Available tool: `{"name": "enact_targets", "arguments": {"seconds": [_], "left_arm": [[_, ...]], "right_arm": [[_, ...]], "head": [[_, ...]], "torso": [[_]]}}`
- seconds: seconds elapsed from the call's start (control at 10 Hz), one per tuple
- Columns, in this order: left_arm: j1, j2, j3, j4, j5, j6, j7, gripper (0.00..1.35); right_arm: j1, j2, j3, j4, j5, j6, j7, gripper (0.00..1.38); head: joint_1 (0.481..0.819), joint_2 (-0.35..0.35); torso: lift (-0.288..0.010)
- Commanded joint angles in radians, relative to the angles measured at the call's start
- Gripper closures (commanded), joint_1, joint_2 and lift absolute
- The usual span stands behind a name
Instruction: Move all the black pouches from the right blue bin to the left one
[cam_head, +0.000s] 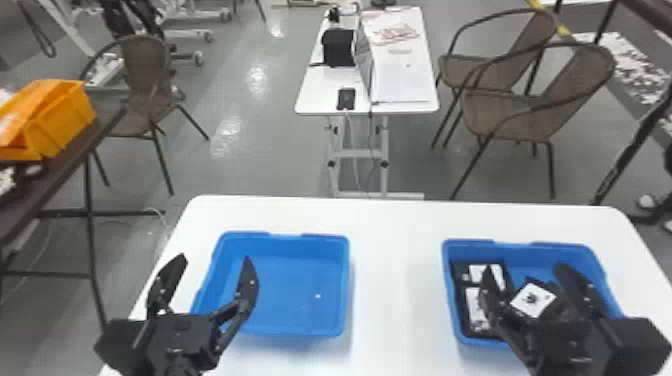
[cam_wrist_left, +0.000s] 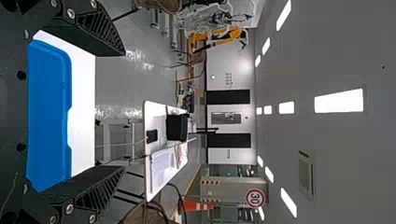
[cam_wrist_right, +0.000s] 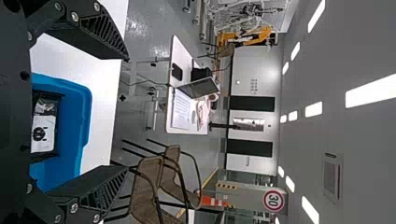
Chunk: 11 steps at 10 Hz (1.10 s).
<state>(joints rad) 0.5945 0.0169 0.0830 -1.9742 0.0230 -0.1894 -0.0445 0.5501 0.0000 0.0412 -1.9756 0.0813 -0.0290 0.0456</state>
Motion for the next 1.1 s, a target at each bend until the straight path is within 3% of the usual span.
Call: {"name": "enact_targets", "arguments": {"seconds": [0.0,0.4,0.8,1.0], "left_arm": [[-0.001,0.001,0.000,0.000,0.000,-0.001,0.000,0.16],[-0.001,0.009,0.001,0.000,0.006,-0.004,0.000,0.16],[-0.001,0.011,0.001,0.001,0.006,-0.005,0.000,0.16],[-0.002,0.009,0.001,0.003,0.006,-0.005,0.000,0.16]], "right_arm": [[-0.006,0.001,0.000,0.001,-0.025,0.044,-0.013,0.18],[-0.098,0.001,-0.043,0.124,-0.123,0.176,-0.049,0.17],[-0.226,0.001,-0.136,0.261,-0.180,0.339,-0.052,0.18],[-0.283,-0.015,-0.145,0.324,-0.218,0.382,-0.050,0.18]], "head": [[0.695,0.098],[0.695,0.081],[0.695,0.012],[0.695,-0.009]], "torso": [[0.010],[0.010],[0.010],[0.010]]}}
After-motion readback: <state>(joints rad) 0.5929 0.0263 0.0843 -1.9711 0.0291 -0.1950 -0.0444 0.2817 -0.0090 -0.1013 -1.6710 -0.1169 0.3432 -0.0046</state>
